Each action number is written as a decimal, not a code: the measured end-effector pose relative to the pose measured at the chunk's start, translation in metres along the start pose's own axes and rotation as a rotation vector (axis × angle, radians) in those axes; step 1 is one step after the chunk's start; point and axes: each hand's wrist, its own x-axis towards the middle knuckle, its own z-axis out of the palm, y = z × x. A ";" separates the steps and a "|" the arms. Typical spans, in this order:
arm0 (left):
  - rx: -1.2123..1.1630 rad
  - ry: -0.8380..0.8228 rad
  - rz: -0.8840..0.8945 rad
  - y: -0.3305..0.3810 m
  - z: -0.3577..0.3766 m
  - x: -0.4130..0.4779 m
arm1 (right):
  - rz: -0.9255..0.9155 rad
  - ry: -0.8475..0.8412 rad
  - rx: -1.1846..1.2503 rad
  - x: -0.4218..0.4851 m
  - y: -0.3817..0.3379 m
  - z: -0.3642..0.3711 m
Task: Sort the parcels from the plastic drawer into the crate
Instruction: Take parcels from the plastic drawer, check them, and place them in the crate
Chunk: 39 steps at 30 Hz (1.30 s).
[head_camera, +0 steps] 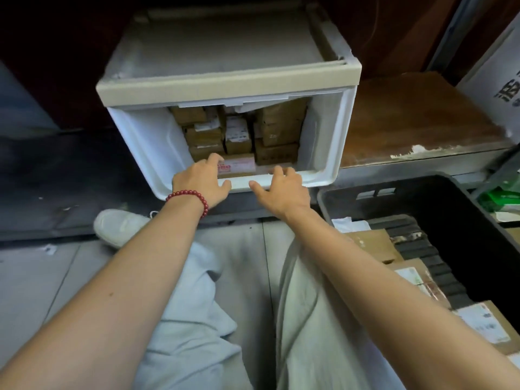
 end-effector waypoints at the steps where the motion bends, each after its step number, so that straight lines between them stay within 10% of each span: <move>1: 0.009 0.000 0.004 -0.002 0.000 0.004 | 0.015 0.015 -0.019 0.004 0.002 0.000; 21: 0.198 -0.172 0.012 -0.063 0.044 0.100 | 0.125 -0.011 -0.112 0.118 0.002 0.052; 39: -0.285 -0.258 -0.297 -0.040 0.108 0.145 | 0.085 -0.215 -0.010 0.165 -0.018 0.085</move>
